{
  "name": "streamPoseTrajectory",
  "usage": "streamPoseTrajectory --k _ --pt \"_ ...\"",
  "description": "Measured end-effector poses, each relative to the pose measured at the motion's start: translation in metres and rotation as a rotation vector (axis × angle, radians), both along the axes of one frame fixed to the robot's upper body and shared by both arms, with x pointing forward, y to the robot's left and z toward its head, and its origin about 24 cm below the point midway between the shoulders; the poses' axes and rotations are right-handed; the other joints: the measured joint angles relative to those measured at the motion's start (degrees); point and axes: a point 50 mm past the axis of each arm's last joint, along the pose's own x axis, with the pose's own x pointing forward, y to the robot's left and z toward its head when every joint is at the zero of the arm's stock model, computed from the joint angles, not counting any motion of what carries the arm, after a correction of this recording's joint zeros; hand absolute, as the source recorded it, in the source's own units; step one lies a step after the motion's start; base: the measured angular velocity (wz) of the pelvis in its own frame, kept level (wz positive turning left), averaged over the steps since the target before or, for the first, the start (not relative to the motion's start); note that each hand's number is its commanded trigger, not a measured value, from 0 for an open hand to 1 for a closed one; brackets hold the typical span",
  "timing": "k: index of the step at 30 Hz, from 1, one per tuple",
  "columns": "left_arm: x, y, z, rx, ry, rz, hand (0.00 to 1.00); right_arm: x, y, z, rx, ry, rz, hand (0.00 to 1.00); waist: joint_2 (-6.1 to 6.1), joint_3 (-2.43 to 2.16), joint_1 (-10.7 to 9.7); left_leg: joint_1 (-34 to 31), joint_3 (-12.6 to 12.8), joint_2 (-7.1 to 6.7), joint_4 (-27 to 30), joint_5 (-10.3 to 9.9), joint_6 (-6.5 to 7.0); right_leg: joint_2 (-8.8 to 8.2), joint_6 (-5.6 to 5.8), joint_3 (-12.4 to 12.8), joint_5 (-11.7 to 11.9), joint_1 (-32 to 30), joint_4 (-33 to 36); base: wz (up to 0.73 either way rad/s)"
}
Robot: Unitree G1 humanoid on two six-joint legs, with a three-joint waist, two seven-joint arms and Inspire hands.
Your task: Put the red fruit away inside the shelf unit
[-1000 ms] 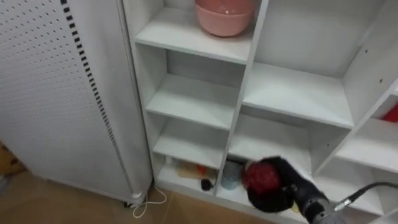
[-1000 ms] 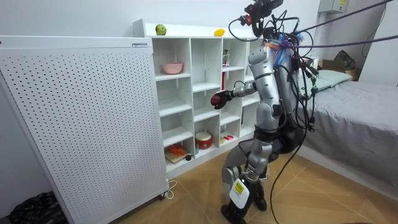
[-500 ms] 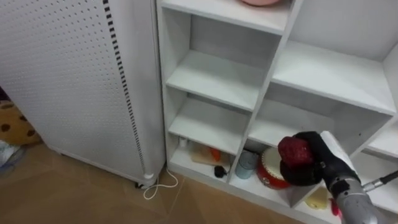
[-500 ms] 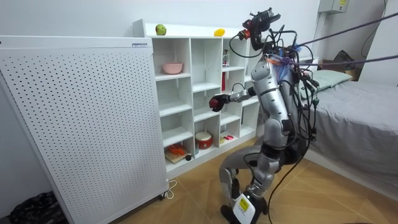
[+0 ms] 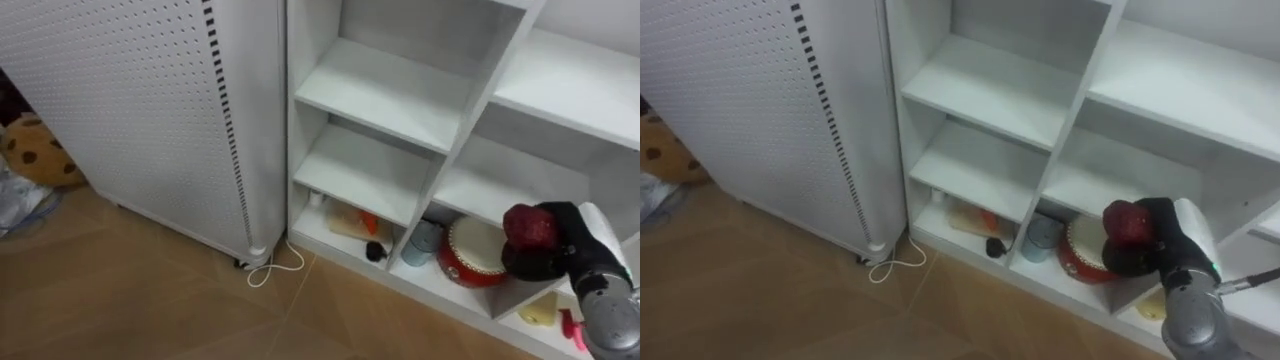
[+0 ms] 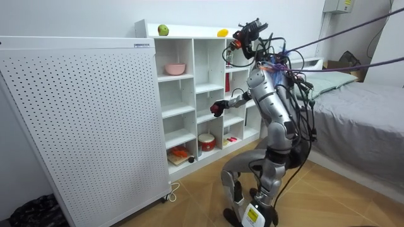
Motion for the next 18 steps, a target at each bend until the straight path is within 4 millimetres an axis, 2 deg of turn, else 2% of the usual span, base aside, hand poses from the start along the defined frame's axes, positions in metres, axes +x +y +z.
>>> streamPoseTrajectory --k 1,9,12,14,18 --pt "0.000 0.001 0.000 0.003 0.002 0.000 0.00 0.001 0.000 0.003 0.009 -0.015 -0.012 1.00 0.00 0.00 0.0 -0.7 0.0 -0.37 0.1 0.0 0.01 -0.20 -0.01 0.1 -0.1 -0.6 0.2 0.05" --pt "0.008 0.007 0.008 0.013 -0.041 0.000 0.00 0.004 -0.004 0.010 0.192 -0.087 -0.115 1.00 0.16 0.10 0.5 -3.6 0.0 -0.57 0.1 -0.1 0.24 -0.73 -0.09 0.0 -0.2 -3.5 0.3 0.02" --pt "0.008 0.008 0.008 0.013 -0.044 0.013 0.00 0.003 -0.006 0.009 0.252 -0.095 -0.150 1.00 0.20 0.11 0.5 -3.6 0.1 -1.35 0.0 -0.2 0.68 -1.58 -0.14 -0.1 -0.5 -3.5 0.6 0.08" --pt "0.007 0.009 0.008 0.015 -0.048 0.021 0.00 0.002 -0.010 0.010 0.289 -0.103 -0.173 1.00 0.18 0.11 0.4 -3.5 0.5 -1.39 0.1 -0.4 1.02 -2.14 0.11 0.1 -0.9 -3.5 1.0 0.09" --pt "0.007 0.009 0.009 0.028 -0.057 0.026 0.00 0.000 -0.016 0.012 0.338 -0.117 -0.201 1.00 0.17 0.11 0.5 -3.3 0.6 -1.35 0.1 -0.6 1.16 -2.05 0.29 0.2 -1.1 -3.3 1.0 0.01"
